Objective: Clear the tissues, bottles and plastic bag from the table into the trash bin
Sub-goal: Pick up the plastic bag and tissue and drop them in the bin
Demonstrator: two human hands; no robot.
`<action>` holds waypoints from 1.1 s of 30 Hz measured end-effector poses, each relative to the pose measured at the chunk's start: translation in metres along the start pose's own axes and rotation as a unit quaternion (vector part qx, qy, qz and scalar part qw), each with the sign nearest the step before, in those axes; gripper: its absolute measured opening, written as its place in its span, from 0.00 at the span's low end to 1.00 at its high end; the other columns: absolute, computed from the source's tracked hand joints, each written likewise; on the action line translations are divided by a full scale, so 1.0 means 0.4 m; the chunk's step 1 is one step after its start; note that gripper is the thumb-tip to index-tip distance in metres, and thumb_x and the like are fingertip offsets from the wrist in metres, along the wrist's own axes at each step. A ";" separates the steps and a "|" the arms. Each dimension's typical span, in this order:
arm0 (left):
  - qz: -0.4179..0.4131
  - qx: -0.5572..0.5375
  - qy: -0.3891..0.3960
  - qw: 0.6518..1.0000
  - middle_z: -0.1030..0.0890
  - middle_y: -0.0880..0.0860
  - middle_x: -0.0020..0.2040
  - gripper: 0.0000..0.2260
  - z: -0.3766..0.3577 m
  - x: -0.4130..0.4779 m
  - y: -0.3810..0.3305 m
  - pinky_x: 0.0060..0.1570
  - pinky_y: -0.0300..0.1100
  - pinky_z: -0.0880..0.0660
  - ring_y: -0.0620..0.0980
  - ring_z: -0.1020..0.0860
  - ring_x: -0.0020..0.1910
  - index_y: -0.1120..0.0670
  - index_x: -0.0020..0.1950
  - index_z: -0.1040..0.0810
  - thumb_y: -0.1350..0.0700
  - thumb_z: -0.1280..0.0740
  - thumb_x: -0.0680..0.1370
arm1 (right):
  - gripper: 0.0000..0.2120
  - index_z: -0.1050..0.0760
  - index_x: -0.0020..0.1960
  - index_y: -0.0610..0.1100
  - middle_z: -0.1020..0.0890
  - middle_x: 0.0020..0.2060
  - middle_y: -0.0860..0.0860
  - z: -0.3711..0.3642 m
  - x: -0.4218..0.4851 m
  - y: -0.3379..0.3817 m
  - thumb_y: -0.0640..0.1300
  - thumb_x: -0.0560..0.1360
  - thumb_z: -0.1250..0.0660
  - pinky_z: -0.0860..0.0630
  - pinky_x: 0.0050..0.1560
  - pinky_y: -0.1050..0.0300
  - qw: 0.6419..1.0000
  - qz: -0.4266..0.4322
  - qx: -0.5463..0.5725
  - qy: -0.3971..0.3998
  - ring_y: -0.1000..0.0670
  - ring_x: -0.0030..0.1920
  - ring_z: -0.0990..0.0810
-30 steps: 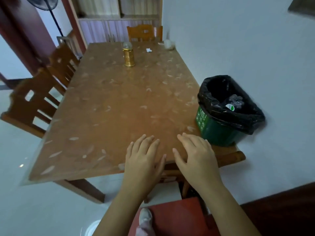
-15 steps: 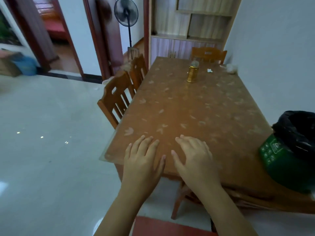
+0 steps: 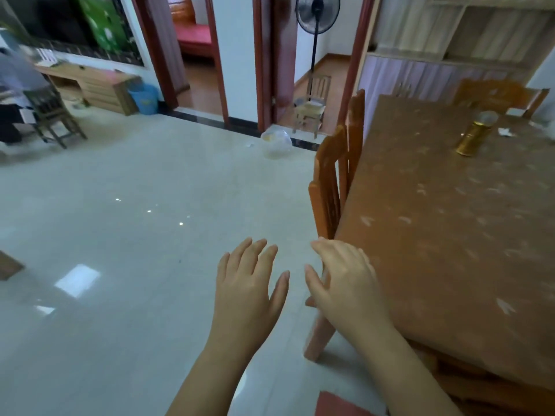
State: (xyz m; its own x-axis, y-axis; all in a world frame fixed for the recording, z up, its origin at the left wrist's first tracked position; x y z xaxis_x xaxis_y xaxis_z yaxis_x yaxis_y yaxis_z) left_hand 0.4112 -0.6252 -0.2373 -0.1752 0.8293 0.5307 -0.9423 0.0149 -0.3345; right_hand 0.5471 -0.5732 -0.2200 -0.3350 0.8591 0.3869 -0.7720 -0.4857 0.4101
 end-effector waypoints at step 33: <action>-0.038 -0.037 0.025 0.998 0.20 0.56 0.56 0.18 -0.509 1.131 0.753 0.56 0.59 0.28 0.59 0.24 0.59 0.58 0.57 0.23 0.49 0.42 0.74 | 0.22 0.22 0.54 0.41 0.18 0.50 0.43 -0.626 1.251 -0.010 0.52 0.71 0.45 0.25 0.52 0.37 0.996 -0.033 -0.053 -0.058 0.41 0.52 0.21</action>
State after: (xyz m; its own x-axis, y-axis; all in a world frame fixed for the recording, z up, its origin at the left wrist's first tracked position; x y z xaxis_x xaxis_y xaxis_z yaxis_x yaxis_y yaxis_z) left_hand 0.1063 -0.1318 -0.2563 -0.0878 0.8514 0.5171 -0.9286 0.1179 -0.3517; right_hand 0.2475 -0.1008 -0.2348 -0.2221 0.8610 0.4576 -0.8447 -0.4043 0.3507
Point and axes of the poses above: each hand's wrist, its own x-axis towards the middle knuckle, its own z-axis out of the back of the hand, y = z × x, the point moved 3 cm from there along x, towards the middle knuckle
